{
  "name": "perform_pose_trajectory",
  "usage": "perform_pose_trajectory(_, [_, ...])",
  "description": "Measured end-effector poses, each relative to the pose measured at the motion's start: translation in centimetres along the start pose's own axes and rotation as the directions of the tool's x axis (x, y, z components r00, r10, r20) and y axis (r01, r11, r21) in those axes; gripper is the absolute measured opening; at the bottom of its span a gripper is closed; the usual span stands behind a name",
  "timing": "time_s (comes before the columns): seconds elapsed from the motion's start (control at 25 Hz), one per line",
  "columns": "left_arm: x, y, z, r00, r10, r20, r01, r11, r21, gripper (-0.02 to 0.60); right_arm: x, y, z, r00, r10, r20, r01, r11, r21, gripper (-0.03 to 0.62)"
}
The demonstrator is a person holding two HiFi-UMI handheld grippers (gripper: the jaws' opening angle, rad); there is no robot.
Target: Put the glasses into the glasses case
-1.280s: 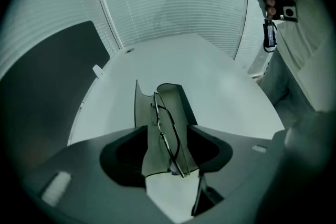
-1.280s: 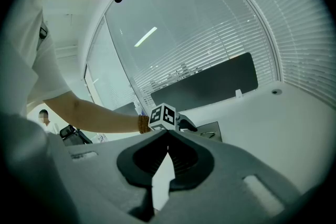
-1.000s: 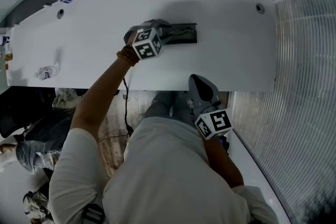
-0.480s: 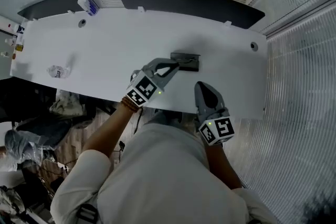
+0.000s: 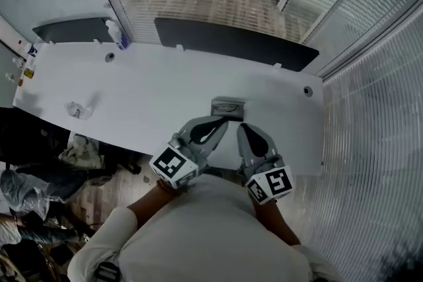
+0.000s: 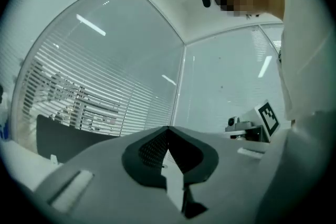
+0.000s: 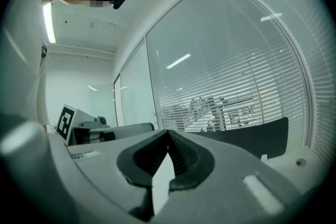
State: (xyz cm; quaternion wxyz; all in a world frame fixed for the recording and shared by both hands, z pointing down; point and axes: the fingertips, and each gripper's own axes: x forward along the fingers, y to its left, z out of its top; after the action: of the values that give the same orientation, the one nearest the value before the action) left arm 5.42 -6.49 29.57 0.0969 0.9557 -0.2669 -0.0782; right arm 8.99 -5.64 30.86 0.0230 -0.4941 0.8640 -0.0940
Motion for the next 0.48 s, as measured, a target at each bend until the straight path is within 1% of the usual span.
perform_pose_trajectory(0.04, [-0.1, -0.3, 0.0, 1.000, 0.013, 0.008, -0.013, 1.000, -0.014, 0.003, -0.1, 0.2, 0.3, 1.000, 0.005, 0.009, -0.005, 1.000, -0.004, 0.003])
perform_pose_trajectory(0.12, [-0.3, -0.6, -0.7, 1.000, 0.029, 0.010, -0.028, 1.000, -0.012, 0.003, -0.1, 0.3, 0.5, 1.000, 0.008, 0.019, -0.008, 1.000, -0.012, 0.002])
perform_pose_trajectory(0.32, [0.2, -1.1, -2.1, 0.999, 0.024, -0.026, -0.025, 0.999, -0.044, 0.003, -0.2, 0.3, 1.1, 1.000, 0.001, 0.024, 0.000, 1.000, -0.028, 0.002])
perform_pose_trajectory(0.48, [0.5, -1.2, -1.3, 0.999, 0.026, -0.026, -0.027, 0.999, -0.023, 0.003, -0.5, 0.4, 1.2, 0.999, 0.006, 0.036, -0.005, 1.000, -0.022, 0.002])
